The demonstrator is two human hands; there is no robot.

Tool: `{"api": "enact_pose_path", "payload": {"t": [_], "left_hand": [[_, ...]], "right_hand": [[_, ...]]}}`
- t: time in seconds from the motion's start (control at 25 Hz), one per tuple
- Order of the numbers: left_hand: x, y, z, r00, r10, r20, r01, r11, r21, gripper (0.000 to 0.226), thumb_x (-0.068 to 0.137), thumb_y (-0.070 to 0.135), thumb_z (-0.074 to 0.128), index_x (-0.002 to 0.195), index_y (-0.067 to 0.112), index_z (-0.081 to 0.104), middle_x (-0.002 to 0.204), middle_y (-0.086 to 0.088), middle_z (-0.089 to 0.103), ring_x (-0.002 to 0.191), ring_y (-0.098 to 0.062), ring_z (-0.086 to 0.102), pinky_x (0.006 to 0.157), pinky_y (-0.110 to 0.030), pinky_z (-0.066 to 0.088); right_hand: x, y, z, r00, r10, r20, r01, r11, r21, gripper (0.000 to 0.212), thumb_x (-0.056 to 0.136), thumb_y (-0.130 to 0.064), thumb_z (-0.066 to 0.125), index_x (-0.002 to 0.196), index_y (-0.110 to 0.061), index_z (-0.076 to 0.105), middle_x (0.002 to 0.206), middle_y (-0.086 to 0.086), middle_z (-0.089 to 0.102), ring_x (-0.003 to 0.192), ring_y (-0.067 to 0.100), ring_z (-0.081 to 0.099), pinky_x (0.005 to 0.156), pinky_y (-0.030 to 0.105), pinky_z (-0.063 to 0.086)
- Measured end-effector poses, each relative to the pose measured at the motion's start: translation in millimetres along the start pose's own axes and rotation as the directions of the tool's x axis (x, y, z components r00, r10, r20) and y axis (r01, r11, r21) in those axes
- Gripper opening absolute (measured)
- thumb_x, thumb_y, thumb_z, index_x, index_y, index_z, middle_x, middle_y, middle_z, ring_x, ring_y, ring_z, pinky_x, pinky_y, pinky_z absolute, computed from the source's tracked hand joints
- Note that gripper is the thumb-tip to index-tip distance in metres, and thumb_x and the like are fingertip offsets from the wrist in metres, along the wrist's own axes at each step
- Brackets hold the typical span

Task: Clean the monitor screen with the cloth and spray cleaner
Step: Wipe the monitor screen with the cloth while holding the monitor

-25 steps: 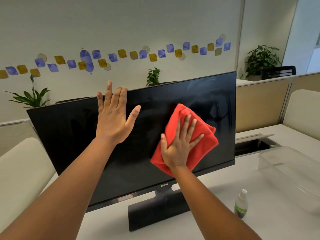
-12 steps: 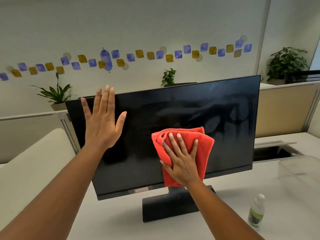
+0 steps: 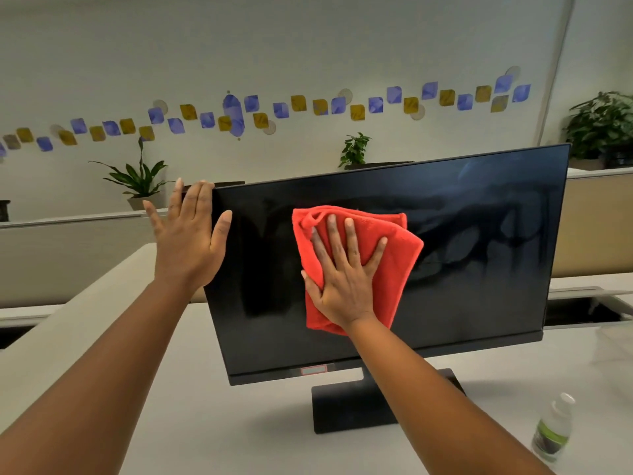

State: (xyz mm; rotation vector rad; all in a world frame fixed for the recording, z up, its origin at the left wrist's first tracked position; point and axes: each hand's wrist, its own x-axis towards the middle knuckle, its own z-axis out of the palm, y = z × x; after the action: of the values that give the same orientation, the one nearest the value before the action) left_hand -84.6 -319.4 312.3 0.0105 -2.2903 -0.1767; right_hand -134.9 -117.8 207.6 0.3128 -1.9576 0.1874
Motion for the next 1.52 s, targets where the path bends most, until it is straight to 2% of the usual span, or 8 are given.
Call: {"api": "enact_pose_path", "payload": {"t": [0.2,0.48,0.64,0.8,0.96,1.12,1.28,1.52], "left_hand": [[-2,-1,5,1.000,-0.024,-0.020,0.024,1.000,0.003,0.066,0.087,0.048,0.015,0.144,0.015,0.017,0.154,-0.005,0.018,0.144,-0.022,-0.001,0.110,-0.056,-0.010],[-4,-5,8,1.000,-0.003,-0.022,0.004,0.999,0.046,0.066,0.088,0.050,0.013,0.145,0.018,0.010,0.156,-0.002,0.012,0.144,-0.021,-0.006,0.109,-0.055,-0.013],[-2,-10,8,1.000,0.013,-0.012,-0.012,0.998,0.066,0.065,0.088,0.051,0.012,0.145,0.021,0.009,0.156,0.000,0.010,0.143,-0.018,-0.006,0.109,-0.057,-0.012],[0,-10,10,1.000,0.013,-0.013,-0.012,0.999,0.048,0.065,0.087,0.053,0.010,0.145,0.022,0.007,0.156,0.001,0.009,0.143,-0.017,-0.007,0.107,-0.056,-0.016],[-1,-11,12,1.000,0.006,-0.014,-0.006,1.000,0.009,0.064,0.088,0.052,0.011,0.145,0.021,0.007,0.156,0.001,0.010,0.143,-0.018,-0.008,0.106,-0.057,-0.016],[-1,-11,11,1.000,0.017,-0.010,-0.017,1.000,0.007,0.064,0.089,0.051,0.011,0.145,0.021,0.008,0.156,0.001,0.010,0.143,-0.018,-0.008,0.105,-0.057,-0.017],[-2,-12,10,1.000,0.018,-0.001,-0.018,1.000,0.023,0.064,0.089,0.052,0.012,0.145,0.021,0.006,0.156,0.001,0.009,0.143,-0.018,-0.009,0.104,-0.058,-0.018],[-2,-12,8,1.000,0.024,0.015,-0.025,0.999,0.045,0.063,0.091,0.052,0.015,0.145,0.022,0.004,0.157,0.001,0.006,0.143,-0.018,-0.009,0.104,-0.059,-0.017]], "right_hand": [[-20,-37,15,0.958,-0.287,0.030,0.287,0.958,-0.005,0.066,0.088,-0.051,0.035,0.145,-0.025,0.015,0.152,0.000,0.014,0.144,0.023,-0.011,0.107,0.064,-0.004],[-87,-32,31,0.825,-0.532,0.193,0.554,0.827,-0.089,0.066,0.088,-0.051,0.025,0.147,-0.026,0.006,0.157,0.002,-0.001,0.143,0.026,-0.012,0.109,0.061,-0.011],[-97,-6,24,0.807,-0.549,0.219,0.581,0.805,-0.123,0.069,0.088,-0.051,0.026,0.147,-0.027,0.000,0.156,0.001,-0.017,0.143,0.024,-0.013,0.109,0.058,-0.010],[-76,0,12,0.915,-0.365,0.170,0.385,0.918,-0.101,0.073,0.085,-0.047,0.033,0.147,-0.027,0.000,0.155,-0.002,-0.018,0.143,0.020,-0.014,0.108,0.060,-0.008],[-43,-25,6,0.929,-0.340,0.145,0.344,0.939,-0.001,0.066,0.086,-0.043,0.036,0.145,-0.026,0.013,0.153,-0.002,0.010,0.143,0.021,-0.014,0.106,0.063,-0.004],[-40,-55,13,0.856,-0.477,0.201,0.480,0.877,0.035,0.066,0.087,-0.042,0.032,0.146,-0.024,0.008,0.152,-0.002,0.009,0.142,0.023,-0.017,0.106,0.063,-0.006],[-68,-78,22,0.705,-0.637,0.311,0.651,0.755,0.071,0.071,0.090,-0.044,0.038,0.146,-0.023,-0.001,0.154,-0.001,0.000,0.143,0.024,-0.004,0.109,0.060,-0.008],[-105,-86,22,0.524,-0.699,0.487,0.735,0.660,0.155,0.065,0.092,-0.037,0.045,0.147,-0.026,0.010,0.156,-0.004,0.014,0.142,0.024,-0.003,0.109,0.057,-0.010]]}}
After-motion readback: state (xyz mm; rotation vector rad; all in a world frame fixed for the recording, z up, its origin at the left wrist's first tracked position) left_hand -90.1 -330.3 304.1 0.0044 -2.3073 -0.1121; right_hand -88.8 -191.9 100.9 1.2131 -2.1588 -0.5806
